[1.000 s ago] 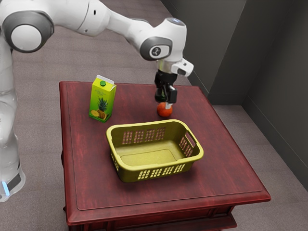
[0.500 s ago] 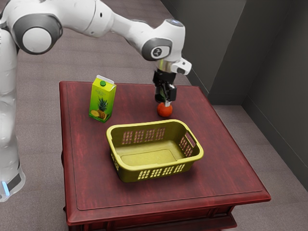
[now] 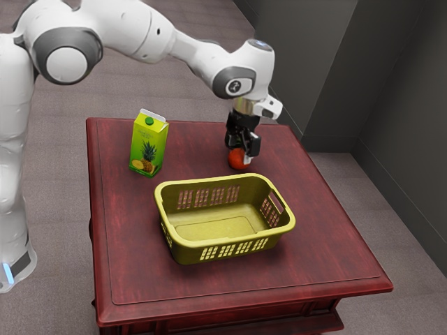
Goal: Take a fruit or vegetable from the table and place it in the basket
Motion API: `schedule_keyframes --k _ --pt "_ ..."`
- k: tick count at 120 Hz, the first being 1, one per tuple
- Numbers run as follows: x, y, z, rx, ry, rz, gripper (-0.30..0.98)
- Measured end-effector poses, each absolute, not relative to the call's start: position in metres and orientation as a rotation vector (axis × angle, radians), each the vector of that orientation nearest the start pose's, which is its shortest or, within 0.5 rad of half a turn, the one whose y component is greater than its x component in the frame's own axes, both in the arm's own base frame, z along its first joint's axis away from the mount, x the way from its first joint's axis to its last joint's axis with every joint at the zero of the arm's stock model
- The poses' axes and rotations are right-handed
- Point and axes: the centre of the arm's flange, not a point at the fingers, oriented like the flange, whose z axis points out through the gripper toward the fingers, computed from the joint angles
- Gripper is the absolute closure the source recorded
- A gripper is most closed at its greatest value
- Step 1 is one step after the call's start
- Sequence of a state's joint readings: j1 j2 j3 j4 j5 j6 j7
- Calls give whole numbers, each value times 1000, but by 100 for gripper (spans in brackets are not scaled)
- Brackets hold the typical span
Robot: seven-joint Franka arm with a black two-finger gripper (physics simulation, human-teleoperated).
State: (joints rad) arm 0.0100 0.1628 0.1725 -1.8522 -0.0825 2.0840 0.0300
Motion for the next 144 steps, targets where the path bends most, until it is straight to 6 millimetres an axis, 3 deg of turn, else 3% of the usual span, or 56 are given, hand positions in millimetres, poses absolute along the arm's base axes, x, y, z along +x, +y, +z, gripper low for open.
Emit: schedule_keyframes --k 61,105,116,126,134,144 --pt "614 98 425 -3161 -290 -111 5" --pt "617 105 422 -3152 -304 -107 31" --pt "618 106 424 -3140 -307 -116 57" --pt "619 108 428 -3119 -315 -125 70" --pt "622 109 437 -3099 -326 -150 77" --pt "624 109 468 -3075 -342 -224 80"
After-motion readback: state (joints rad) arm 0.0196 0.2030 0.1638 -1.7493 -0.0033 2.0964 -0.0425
